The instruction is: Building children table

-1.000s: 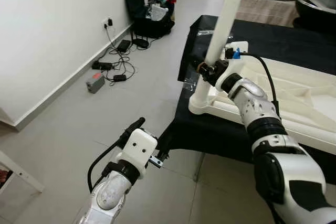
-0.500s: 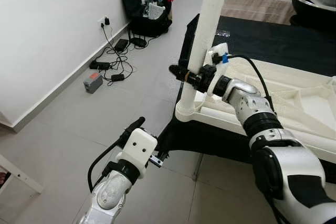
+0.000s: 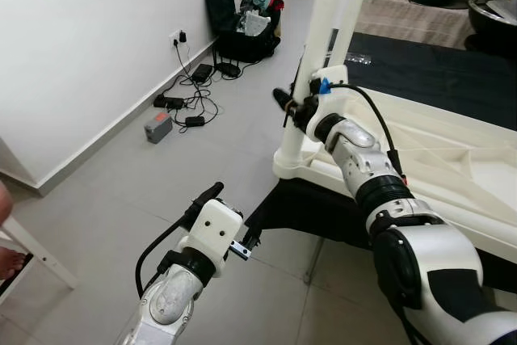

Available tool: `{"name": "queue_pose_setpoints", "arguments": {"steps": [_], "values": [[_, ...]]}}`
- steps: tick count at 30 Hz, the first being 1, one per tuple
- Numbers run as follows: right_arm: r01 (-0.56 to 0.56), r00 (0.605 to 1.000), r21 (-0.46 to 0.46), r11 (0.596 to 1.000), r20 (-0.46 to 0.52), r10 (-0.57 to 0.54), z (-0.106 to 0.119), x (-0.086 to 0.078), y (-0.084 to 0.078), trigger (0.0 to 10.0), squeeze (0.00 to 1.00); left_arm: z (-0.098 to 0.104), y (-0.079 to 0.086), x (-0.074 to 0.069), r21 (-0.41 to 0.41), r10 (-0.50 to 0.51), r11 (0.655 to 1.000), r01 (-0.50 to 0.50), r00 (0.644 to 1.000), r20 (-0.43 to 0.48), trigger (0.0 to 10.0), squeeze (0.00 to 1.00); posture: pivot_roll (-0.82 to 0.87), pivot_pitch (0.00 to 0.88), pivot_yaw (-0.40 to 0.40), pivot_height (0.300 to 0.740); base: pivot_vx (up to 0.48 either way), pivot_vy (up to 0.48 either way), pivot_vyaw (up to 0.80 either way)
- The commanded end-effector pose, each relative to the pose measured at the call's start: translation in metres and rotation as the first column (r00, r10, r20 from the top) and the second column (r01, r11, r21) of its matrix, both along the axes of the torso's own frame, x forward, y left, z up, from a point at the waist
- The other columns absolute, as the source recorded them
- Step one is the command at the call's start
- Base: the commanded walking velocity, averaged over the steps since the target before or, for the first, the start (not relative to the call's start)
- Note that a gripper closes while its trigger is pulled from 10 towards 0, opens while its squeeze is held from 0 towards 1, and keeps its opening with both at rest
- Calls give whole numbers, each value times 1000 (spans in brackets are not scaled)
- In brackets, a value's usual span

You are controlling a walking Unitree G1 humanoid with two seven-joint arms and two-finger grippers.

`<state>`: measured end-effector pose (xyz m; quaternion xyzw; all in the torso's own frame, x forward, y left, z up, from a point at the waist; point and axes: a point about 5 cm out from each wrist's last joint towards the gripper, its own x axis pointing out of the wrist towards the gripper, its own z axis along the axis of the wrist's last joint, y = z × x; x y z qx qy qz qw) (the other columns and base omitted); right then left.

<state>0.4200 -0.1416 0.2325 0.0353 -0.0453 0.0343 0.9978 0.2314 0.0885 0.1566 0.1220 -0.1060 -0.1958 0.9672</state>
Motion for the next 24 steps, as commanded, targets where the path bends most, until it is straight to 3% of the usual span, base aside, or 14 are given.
{"name": "queue_pose_setpoints", "arguments": {"steps": [1, 3, 5, 6, 8, 9, 10, 11, 13, 14, 18, 19, 24], "values": [[195, 973, 5, 981, -126, -193, -24, -4, -29, 0, 0, -3, -1, -1, 17, -10, 1000, 10, 1000, -8, 10000, 0, 121, 94, -72, 740, 0, 0, 0], [361, 930, 65, 930, -105, -353, -27, -9, -33, 0, 0, -3, -1, 0, 18, -11, 1000, 11, 1000, -8, 10000, 0, 121, 96, -75, 740, 0, 0, 0], [361, 930, 65, 930, -105, -353, -27, -9, -33, 0, 0, -3, -1, 0, 18, -11, 1000, 11, 1000, -8, 10000, 0, 121, 96, -75, 740, 0, 0, 0], [404, 914, 86, 911, -87, -397, -26, -12, -32, 0, 0, -3, -1, 0, 19, -11, 1000, 12, 1000, -7, 10000, 0, 121, 96, -75, 740, 0, 0, 0], [431, 902, 136, 892, -86, -423, -28, -15, -16, 0, 0, -3, -1, 0, 20, -10, 1000, 10, 1000, -6, 10000, 0, 122, 97, -77, 740, 0, 0, 0], [431, 902, 136, 892, -86, -423, -28, -15, -16, 0, 0, -3, -1, 0, 20, -10, 1000, 10, 1000, -6, 10000, 0, 122, 97, -77, 740, 0, 0, 0], [408, 913, 169, 897, -96, -397, -28, -15, -4, 7451, 0, -3, -2, 0, 19, -9, 1000, 9, 1000, -6, 10000, 0, 122, 99, -78, 740, 0, 0, 0], [365, 931, 172, 915, -87, -354, -27, -15, 8, 10000, 0, -2, -2, 0, 19, -8, 1000, 8, 1000, -5, 10000, 0, 121, 100, -79, 740, 0, 0, 0], [340, 940, 168, 925, -80, -331, -26, -15, 15, 10000, 0, -2, -2, 0, 19, -7, 1000, 7, 1000, -5, 10000, 0, 121, 100, -79, 740, 0, 0, 0], [301, 953, 178, 937, -67, -294, -24, -15, 23, 10000, 1000, -2, -2, 0, 19, -7, 1000, 7, 1000, -6, 10000, 0, 119, 104, -78, 740, 0, 0, 0], [301, 953, 169, 938, -22, -302, -18, -17, 27, 10000, 1000, -2, -2, 0, 18, -6, 1000, 6, 1000, -5, 10000, 0, 120, 103, -80, 740, 0, 0, 0], [288, 957, 163, 944, -3, -292, -15, -17, 27, 10000, 0, -2, -2, 0, 18, -5, 1000, 5, 1000, -5, 10000, 0, 119, 105, -81, 740, 0, 0, 0], [92, 987, 128, 988, 119, -107, 4, -13, 19, 10000, 0, -2, -2, 1, 17, -4, 1000, 4, 1000, -5, 10000, 0, 118, 107, -79, 740, 0, 0, 0]]}}
